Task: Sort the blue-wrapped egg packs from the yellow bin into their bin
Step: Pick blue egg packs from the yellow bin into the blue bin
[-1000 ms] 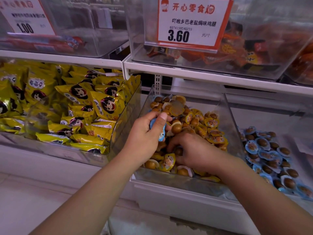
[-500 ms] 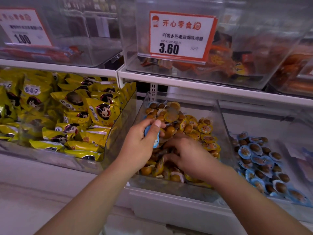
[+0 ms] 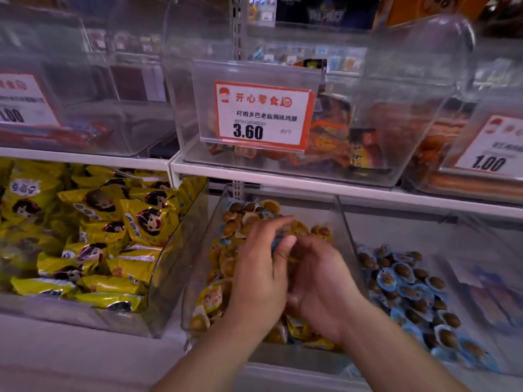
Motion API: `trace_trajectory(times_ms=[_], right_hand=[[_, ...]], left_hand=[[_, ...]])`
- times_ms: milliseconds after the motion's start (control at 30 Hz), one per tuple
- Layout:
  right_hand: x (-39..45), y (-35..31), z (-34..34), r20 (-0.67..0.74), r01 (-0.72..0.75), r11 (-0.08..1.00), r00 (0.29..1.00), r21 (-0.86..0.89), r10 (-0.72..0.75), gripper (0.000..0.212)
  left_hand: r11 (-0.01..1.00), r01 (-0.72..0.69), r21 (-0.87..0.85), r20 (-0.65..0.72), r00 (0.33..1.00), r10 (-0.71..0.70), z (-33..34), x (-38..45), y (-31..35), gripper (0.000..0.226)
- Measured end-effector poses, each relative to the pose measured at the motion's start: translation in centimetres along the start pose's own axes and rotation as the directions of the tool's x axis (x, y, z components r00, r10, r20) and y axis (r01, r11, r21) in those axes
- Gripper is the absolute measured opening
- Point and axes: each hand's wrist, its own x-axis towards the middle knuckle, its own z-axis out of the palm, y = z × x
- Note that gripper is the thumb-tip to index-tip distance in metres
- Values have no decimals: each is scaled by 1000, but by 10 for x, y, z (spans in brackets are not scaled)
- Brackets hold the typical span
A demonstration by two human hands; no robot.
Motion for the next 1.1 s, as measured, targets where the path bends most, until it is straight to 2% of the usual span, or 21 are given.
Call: trace_trajectory(times_ms=[67, 167, 233, 333, 400, 500, 600, 667, 733, 800, 867, 933, 1000, 1100], right_hand=[[-2, 0, -2, -30, 44, 998, 999, 50, -43, 46], [-8, -6, -7, -131, 138, 984, 980, -113, -153, 44], [-12, -12, -11, -177, 216, 962, 953, -168, -245, 43], [-17, -26, -19, -225, 354, 920, 895, -168, -385, 16], [-19, -41, -28, -240, 391, 899, 870, -198, -431, 19], [-24, -64, -63, -298, 348, 897, 856, -271, -422, 30], [-25, -77, -112, -371, 278, 919, 851, -281, -371, 25], [-20, -83, -139, -454, 274, 950, 835, -147, -311, 26], [-12, -90, -159, -507, 283, 958, 821, -40, -264, 41], [-5, -95, -171, -574, 211, 961, 771, -178, -276, 52], [-1, -92, -170, -647, 123, 905, 661, -408, -381, 42], [0, -87, -161, -637, 155, 839, 584, -521, -504, 31], [0, -80, -145, -577, 268, 798, 572, -540, -582, 23], [2, -72, -111, -396, 358, 641, 556, -679, -730, 19]], left_hand=[[999, 18, 39, 126, 992, -22, 7, -1, 0, 41], [982, -89, 168, 269, 962, 41, 15, -5, -4, 58], [988, -94, 120, 305, 951, 53, 17, -8, -5, 63], [997, -81, 20, 347, 935, 69, 18, -9, -6, 59], [996, -80, 39, 349, 935, 62, 13, -7, -9, 58], [961, -122, 248, 317, 948, 38, 2, 0, -16, 53], [887, -113, 447, 286, 958, -22, -11, 7, -22, 55], [844, -66, 532, 254, 964, -84, -17, 7, -28, 57], [787, -14, 617, 234, 958, -167, -20, 4, -35, 56], [740, 46, 671, 232, 935, -269, -20, 1, -41, 60], [689, 19, 724, 275, 908, -315, -17, -2, -46, 64], [640, -38, 768, 328, 881, -341, -14, -4, -46, 74], [626, -51, 778, 348, 864, -363, -11, -4, -41, 83], [710, -86, 699, 422, 851, -313, -3, -10, -30, 76]])
